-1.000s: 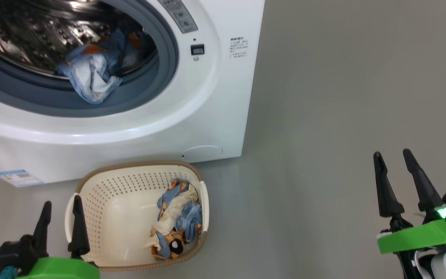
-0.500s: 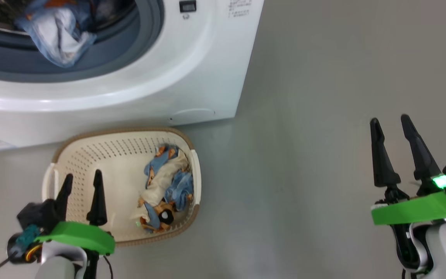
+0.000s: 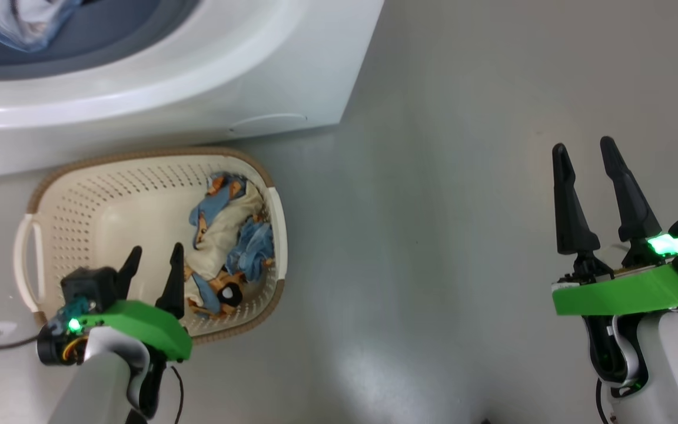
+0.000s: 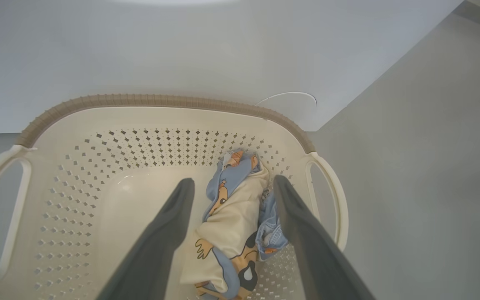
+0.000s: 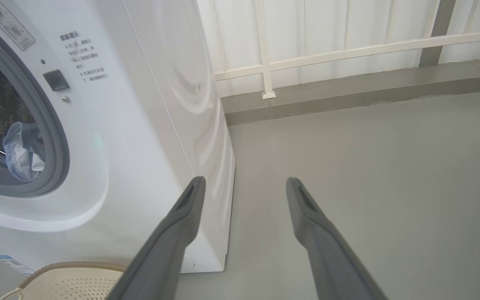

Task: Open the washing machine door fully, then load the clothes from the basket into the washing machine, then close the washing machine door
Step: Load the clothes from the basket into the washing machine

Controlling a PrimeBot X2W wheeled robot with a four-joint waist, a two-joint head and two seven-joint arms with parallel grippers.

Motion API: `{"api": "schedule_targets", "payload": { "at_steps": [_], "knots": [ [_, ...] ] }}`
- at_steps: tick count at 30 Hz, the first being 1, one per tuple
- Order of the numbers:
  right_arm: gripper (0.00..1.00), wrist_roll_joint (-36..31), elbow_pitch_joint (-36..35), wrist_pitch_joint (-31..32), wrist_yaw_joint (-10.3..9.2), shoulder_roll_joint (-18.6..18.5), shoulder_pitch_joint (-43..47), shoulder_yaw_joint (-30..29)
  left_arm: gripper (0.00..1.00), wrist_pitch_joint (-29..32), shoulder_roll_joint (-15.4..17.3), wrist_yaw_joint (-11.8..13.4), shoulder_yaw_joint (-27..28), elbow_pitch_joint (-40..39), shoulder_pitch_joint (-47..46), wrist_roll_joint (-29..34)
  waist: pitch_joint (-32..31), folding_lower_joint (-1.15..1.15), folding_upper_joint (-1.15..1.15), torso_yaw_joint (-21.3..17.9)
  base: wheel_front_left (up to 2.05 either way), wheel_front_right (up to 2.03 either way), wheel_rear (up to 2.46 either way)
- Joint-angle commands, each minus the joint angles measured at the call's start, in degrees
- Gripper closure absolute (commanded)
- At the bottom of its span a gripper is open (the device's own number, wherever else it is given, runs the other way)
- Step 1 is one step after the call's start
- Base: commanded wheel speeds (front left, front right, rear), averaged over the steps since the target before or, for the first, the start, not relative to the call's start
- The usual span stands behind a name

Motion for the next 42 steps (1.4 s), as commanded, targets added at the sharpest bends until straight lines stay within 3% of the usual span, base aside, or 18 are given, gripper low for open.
{"api": "schedule_targets", "payload": {
  "at_steps": [1, 10, 23, 42],
  "knots": [
    [0.0, 0.0, -1.7, -0.4, 0.32, -0.1, -0.7, 1.3, 0.0, -0.3, 1.9, -0.3, 0.0, 1.2, -1.5, -1.5, 2.8, -0.01, 0.0, -1.0, 0.0, 0.0, 0.0],
    [0.0, 0.0, -2.3, -0.4, 0.32, 1.0, -2.8, 1.1, 0.0, 1.6, 3.9, -0.3, -12.3, 9.0, -9.1, -9.9, 8.0, -0.01, 0.0, -2.3, 0.0, 0.0, 0.0],
    [0.0, 0.3, -2.7, -0.4, 0.32, 2.7, -4.9, 1.7, 0.0, 8.5, 11.0, -0.3, -29.2, 8.4, -15.7, -24.6, 13.7, -0.01, 0.0, -5.3, 0.0, 0.0, 0.0],
    [0.0, 1.0, -3.4, -0.4, 0.32, 4.2, -6.0, 2.8, 0.0, 10.3, 16.2, -0.3, -42.9, 10.9, -22.6, -34.2, 17.5, -0.01, 0.0, -8.7, 0.0, 0.0, 0.0]
  ]
}}
